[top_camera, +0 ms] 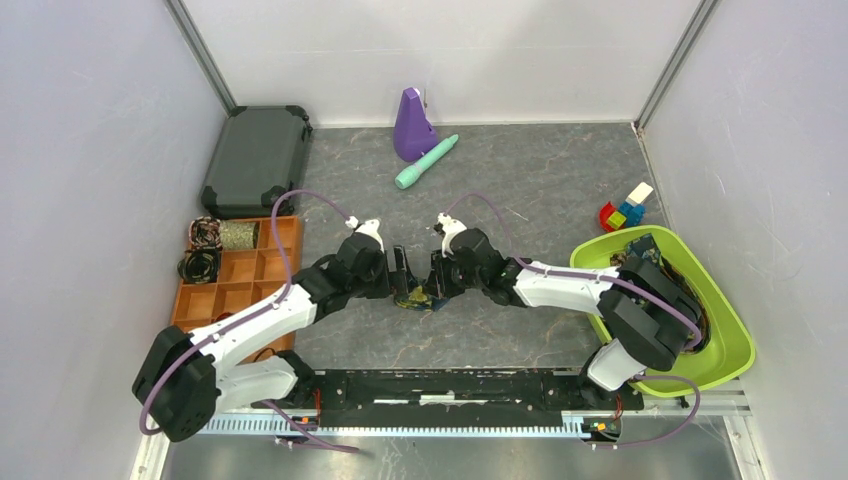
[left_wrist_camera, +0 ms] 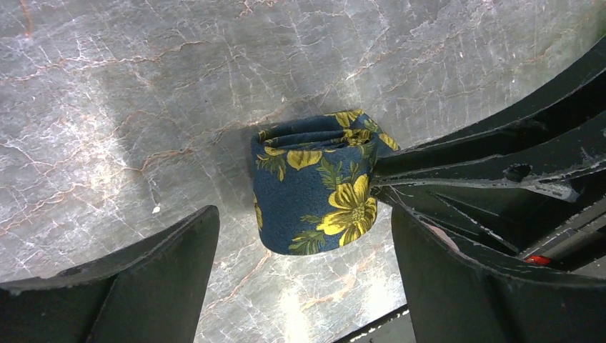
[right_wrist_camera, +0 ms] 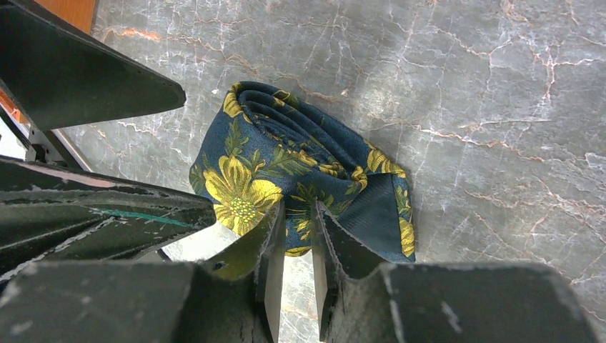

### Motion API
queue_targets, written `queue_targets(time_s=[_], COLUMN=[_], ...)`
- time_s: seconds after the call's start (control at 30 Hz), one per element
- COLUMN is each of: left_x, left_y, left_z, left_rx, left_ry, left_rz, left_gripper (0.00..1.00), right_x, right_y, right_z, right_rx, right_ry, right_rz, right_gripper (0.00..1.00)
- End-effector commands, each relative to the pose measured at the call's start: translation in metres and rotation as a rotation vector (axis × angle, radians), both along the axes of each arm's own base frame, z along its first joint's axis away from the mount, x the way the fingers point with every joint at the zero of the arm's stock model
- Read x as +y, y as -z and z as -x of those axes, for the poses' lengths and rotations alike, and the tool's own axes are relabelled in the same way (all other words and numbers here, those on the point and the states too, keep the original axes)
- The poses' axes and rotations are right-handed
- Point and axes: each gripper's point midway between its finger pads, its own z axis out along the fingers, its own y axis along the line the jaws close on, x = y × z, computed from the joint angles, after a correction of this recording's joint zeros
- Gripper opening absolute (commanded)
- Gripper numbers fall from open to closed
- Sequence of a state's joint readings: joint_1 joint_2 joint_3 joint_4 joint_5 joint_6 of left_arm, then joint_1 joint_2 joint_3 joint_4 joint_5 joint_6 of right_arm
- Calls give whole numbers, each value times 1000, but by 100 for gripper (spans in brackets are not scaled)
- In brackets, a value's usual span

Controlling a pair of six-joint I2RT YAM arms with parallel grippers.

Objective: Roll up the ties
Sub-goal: Roll the tie at the center of the board.

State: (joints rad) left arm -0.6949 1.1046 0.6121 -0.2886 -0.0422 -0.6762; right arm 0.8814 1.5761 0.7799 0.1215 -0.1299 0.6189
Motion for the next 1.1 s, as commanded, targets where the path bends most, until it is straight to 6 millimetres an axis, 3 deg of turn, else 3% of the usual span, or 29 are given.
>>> queue_targets(time_s=[0.0, 0.67, 1.07], left_x=[-7, -26, -30], left_y=[-1, 18, 32], left_z=[-6, -10, -12], left_rx=[-34, -21, 2], left_ry=[31, 87, 104], left_rz=[27, 101, 111], left_gripper=[95, 94, 87], right_x=[-8, -21, -19], right_y=[2, 16, 11], right_z=[-1, 1, -2], right_rx=[-21, 0, -4], right_ry=[3, 19, 14], right_rz=[11, 24, 11], right_gripper=[25, 24, 23])
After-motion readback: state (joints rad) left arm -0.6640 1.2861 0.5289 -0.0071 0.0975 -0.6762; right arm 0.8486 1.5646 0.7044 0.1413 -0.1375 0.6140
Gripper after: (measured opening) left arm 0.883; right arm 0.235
